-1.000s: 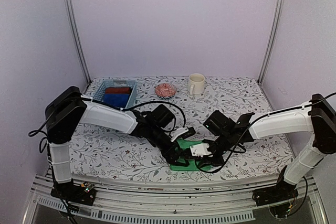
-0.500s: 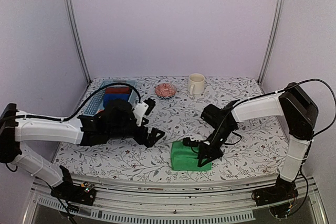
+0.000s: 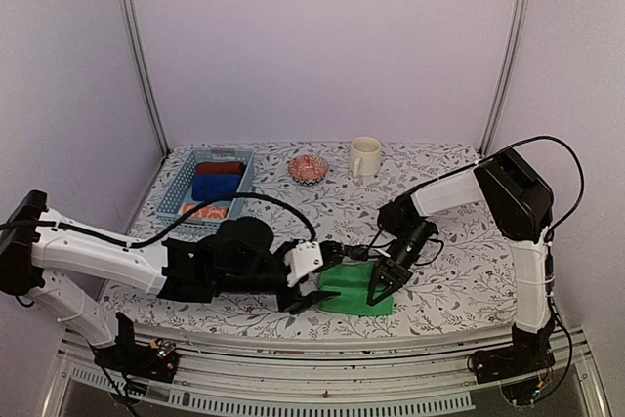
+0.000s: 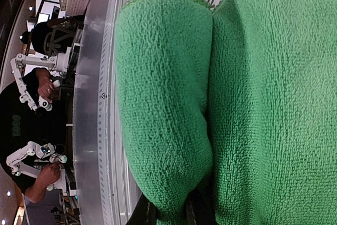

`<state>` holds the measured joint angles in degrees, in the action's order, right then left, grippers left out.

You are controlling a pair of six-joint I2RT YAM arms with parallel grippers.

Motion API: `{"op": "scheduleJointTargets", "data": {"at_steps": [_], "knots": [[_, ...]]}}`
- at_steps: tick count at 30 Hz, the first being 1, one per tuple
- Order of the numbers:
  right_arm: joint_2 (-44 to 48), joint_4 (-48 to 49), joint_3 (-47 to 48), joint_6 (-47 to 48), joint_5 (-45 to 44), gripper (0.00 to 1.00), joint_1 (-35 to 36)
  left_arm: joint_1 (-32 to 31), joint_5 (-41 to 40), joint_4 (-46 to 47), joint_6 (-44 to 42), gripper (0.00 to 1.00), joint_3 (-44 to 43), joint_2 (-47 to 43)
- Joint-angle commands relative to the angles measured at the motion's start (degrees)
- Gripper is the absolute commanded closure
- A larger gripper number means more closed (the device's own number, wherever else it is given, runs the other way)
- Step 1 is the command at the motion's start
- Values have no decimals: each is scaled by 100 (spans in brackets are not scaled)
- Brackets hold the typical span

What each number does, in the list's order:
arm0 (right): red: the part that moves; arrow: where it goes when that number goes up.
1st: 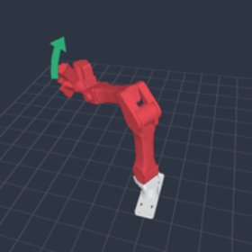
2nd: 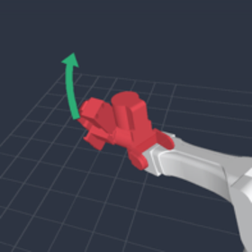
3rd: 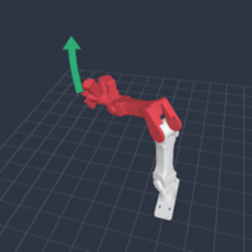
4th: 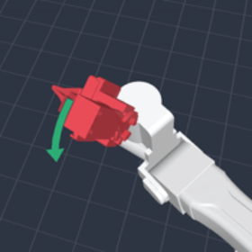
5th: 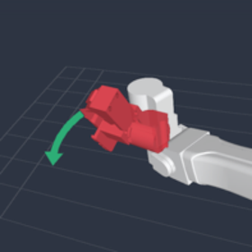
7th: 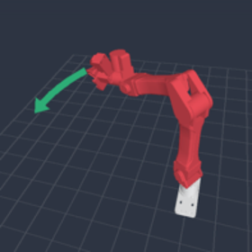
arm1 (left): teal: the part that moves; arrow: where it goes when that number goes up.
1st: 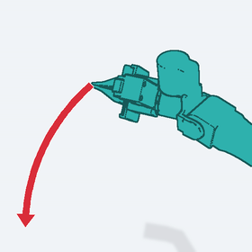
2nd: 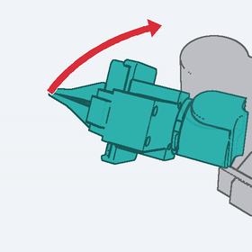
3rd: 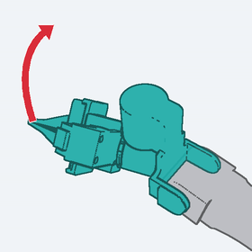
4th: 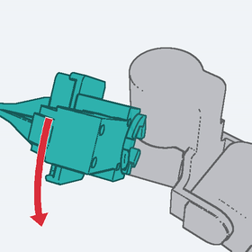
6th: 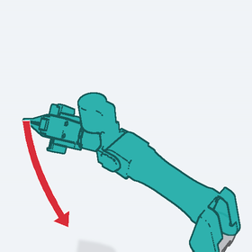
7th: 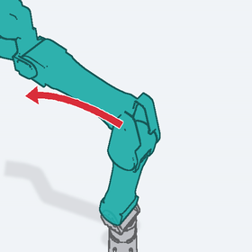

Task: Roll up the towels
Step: Roll the towel at the center of the board.

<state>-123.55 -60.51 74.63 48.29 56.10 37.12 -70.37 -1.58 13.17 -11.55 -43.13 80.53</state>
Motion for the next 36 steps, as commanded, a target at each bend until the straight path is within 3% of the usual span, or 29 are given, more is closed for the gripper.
{"op": "scheduleJointTargets", "data": {"at_steps": [1,9,17,21,23,27,36], "knots": [[-441,-64,-176,49,-953,89,85,-217,-280,-962,-953,31,-956,1147],[-410,6,-213,16,-960,87,80,-302,-77,-1557,-1485,38,-2026,2681],[-243,20,-265,30,-934,82,40,-328,-151,-1703,-1484,57,-2322,3262],[115,-348,-117,197,-770,61,-93,-325,-181,-1862,-1389,73,-2407,3504],[454,-603,-14,328,-628,54,-205,-324,-102,-1973,-1312,79,-2444,3486],[1377,-815,221,323,-598,51,-512,-284,512,-2253,-1203,84,-2556,3398],[3989,238,113,-596,-1159,50,-1541,89,1720,-3273,-628,90,-3355,4042]]}}
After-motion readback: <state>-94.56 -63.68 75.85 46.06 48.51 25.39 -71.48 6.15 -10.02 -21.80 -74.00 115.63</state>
